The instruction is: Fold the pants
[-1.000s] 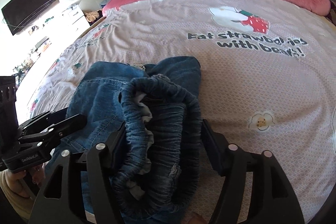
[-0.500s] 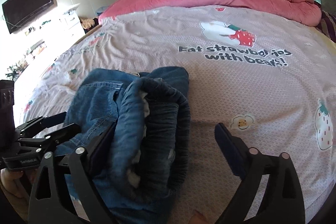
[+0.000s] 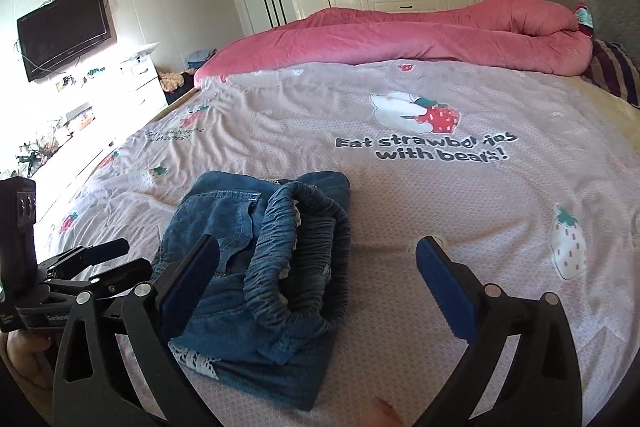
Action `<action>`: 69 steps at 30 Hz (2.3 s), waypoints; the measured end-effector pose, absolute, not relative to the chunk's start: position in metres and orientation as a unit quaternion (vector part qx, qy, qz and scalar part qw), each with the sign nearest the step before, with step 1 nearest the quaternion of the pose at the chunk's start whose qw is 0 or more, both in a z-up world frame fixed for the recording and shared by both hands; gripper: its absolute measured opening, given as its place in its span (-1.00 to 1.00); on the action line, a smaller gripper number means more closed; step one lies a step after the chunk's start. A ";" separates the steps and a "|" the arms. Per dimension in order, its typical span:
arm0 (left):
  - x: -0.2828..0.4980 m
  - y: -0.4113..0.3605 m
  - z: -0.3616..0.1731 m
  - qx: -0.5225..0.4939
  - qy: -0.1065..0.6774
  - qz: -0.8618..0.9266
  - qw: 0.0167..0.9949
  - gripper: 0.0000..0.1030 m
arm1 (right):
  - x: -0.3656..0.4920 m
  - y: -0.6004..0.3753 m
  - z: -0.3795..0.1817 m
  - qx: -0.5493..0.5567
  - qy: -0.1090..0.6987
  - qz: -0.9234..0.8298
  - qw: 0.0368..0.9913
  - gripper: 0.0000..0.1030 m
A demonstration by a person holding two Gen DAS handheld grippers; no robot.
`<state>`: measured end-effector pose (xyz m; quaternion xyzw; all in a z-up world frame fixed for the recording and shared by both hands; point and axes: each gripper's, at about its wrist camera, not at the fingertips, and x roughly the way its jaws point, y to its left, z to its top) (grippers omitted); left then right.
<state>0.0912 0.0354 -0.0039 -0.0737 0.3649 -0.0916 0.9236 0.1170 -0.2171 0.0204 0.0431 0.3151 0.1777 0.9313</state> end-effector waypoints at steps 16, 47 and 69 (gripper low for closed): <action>0.021 0.033 0.022 -0.057 0.345 -0.076 0.934 0.81 | 0.048 -0.225 0.045 0.041 0.303 0.178 0.935 0.91; -0.036 0.029 -0.023 -0.052 0.382 -0.043 0.922 0.82 | -0.011 -0.224 -0.010 0.006 0.337 0.148 0.930 0.91; -0.036 0.026 -0.026 -0.047 0.386 -0.040 0.920 0.82 | -0.006 -0.219 -0.017 -0.001 0.347 0.148 0.926 0.91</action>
